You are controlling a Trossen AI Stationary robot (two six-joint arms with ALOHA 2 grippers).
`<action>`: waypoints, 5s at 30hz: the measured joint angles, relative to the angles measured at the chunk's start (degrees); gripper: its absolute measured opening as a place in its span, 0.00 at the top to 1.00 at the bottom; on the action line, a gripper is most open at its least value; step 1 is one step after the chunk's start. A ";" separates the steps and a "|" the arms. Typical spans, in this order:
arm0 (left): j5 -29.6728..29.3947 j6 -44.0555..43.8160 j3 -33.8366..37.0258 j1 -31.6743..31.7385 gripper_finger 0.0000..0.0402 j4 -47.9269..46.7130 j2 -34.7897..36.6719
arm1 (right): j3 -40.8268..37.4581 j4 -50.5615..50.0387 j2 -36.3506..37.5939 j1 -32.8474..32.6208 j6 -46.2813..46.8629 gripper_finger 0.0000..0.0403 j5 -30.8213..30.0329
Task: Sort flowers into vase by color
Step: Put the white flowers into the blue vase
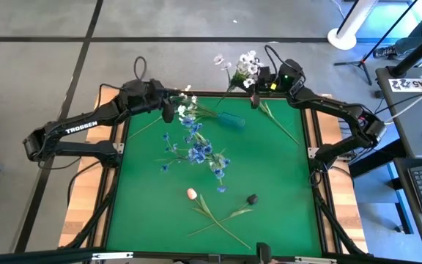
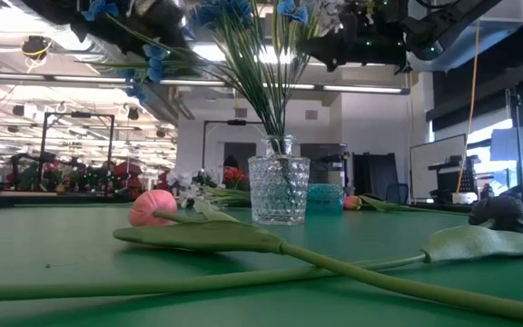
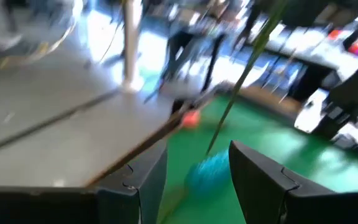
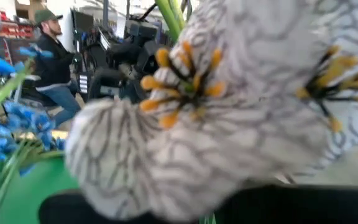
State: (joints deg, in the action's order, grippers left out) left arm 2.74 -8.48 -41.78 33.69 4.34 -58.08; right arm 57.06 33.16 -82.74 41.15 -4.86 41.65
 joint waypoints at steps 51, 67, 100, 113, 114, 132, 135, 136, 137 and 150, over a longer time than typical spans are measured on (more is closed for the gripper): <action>15.16 13.21 -36.35 -3.25 0.65 -16.15 -33.35 | 8.44 -1.53 0.00 -5.18 2.96 0.98 -0.06; 9.12 12.57 -36.35 -3.23 0.98 -16.63 -33.17 | 8.44 -3.76 0.13 -5.06 1.60 0.90 -1.15; 15.41 7.15 -27.57 5.12 0.98 -6.69 -15.60 | 8.41 -53.20 -7.58 -4.07 -12.05 0.24 -21.60; 23.87 -3.17 -5.37 10.16 0.98 20.36 -10.40 | 13.83 -62.26 -17.46 -7.10 -11.97 0.24 -28.46; 23.98 -3.27 -5.24 10.16 0.98 20.28 -10.40 | 15.24 -63.71 -18.51 -7.74 -11.99 0.24 -29.54; 27.04 -4.60 -5.18 9.40 0.98 18.66 -10.19 | 28.79 -77.99 -34.85 -9.62 -11.92 0.24 -34.99; 27.04 -4.58 -5.18 9.40 0.98 18.64 -10.19 | 28.76 -78.38 -36.27 -9.64 -11.94 0.24 -34.99; 27.04 -4.58 -5.18 9.40 0.98 18.64 -10.19 | 28.76 -78.34 -36.51 -9.64 -11.96 0.25 -35.03; 27.17 -4.58 -5.18 9.40 0.98 18.64 -10.19 | 28.76 -78.35 -36.56 -9.63 -12.00 0.26 -35.03; 28.30 -4.58 -5.18 9.40 0.98 18.62 -10.19 | 28.70 -73.65 -36.44 -9.64 -10.49 0.39 -27.55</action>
State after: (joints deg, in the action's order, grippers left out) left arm 31.05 -13.06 -46.96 43.09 22.96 -68.27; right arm 85.76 -40.49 -119.17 31.51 -15.34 14.10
